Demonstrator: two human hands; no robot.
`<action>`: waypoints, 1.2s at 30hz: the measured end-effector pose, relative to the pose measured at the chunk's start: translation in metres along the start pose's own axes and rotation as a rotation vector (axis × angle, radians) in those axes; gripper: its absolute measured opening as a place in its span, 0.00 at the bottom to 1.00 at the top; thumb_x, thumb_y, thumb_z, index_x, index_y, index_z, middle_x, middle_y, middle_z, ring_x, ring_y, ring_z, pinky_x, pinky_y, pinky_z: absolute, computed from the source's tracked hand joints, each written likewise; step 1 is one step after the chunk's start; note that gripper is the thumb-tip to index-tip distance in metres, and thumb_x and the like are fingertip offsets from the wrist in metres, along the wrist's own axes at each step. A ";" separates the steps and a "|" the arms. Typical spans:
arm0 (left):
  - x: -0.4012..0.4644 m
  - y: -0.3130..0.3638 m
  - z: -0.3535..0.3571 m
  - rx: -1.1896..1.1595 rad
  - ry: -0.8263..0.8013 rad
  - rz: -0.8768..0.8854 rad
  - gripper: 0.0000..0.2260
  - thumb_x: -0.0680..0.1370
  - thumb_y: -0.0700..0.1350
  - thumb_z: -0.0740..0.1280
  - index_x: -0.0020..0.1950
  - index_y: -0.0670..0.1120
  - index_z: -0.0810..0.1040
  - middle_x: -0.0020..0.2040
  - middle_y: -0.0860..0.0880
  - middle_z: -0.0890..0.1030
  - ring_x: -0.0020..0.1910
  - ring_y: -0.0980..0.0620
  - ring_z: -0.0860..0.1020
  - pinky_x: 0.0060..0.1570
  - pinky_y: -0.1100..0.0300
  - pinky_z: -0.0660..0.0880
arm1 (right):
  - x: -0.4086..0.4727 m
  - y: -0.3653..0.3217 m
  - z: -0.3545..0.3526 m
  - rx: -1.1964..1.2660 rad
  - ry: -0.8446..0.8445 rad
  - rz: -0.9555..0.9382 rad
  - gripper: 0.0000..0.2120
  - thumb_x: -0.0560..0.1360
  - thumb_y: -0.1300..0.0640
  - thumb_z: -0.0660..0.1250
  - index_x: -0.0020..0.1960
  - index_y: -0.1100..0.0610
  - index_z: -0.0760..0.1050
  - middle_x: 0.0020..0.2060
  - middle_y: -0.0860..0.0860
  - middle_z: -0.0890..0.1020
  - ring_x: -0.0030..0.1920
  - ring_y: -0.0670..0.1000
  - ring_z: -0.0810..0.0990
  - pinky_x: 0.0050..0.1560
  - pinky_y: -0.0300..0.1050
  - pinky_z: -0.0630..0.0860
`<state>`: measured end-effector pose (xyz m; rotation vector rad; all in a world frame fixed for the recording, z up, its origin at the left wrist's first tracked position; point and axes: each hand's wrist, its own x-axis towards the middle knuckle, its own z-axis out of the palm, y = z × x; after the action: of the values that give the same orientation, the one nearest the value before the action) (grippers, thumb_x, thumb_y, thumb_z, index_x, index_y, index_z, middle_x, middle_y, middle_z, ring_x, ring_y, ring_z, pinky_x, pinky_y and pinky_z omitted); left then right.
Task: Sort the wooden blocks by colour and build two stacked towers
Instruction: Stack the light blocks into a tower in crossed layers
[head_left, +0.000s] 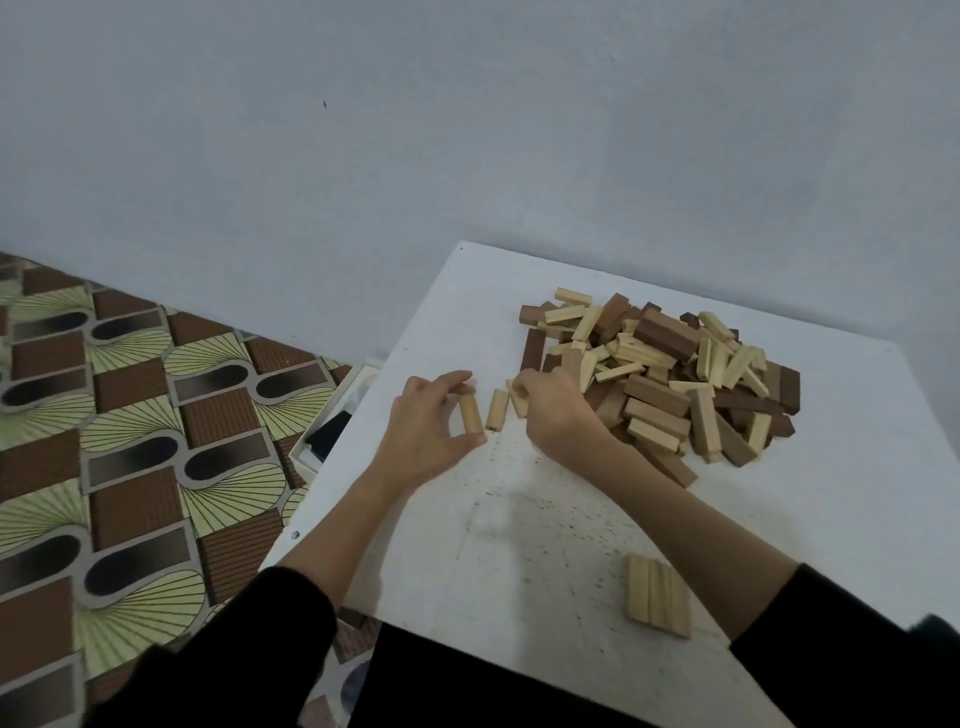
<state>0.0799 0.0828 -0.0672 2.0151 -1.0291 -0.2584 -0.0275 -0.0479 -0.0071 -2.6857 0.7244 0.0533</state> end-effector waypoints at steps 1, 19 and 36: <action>-0.001 0.001 0.000 -0.012 -0.008 -0.002 0.32 0.66 0.48 0.77 0.68 0.53 0.70 0.54 0.66 0.76 0.54 0.57 0.67 0.55 0.61 0.64 | -0.004 0.000 0.001 0.056 -0.003 0.006 0.18 0.72 0.74 0.53 0.59 0.64 0.70 0.49 0.58 0.73 0.55 0.57 0.68 0.51 0.48 0.68; -0.007 -0.006 -0.009 -0.096 -0.161 0.049 0.35 0.69 0.41 0.75 0.73 0.51 0.64 0.65 0.60 0.71 0.65 0.62 0.64 0.61 0.75 0.59 | -0.014 -0.005 0.027 0.220 0.001 -0.124 0.31 0.70 0.75 0.55 0.70 0.59 0.63 0.64 0.56 0.72 0.58 0.57 0.64 0.60 0.51 0.66; -0.015 -0.011 -0.008 -0.074 -0.083 0.014 0.32 0.68 0.42 0.75 0.70 0.50 0.67 0.59 0.57 0.76 0.58 0.68 0.68 0.56 0.80 0.59 | -0.020 0.004 0.077 0.537 0.495 -0.070 0.18 0.71 0.76 0.61 0.60 0.67 0.71 0.48 0.58 0.77 0.44 0.49 0.74 0.48 0.28 0.71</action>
<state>0.0807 0.1024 -0.0728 1.9440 -1.0691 -0.3700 -0.0424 -0.0149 -0.0784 -2.2045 0.6583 -0.7381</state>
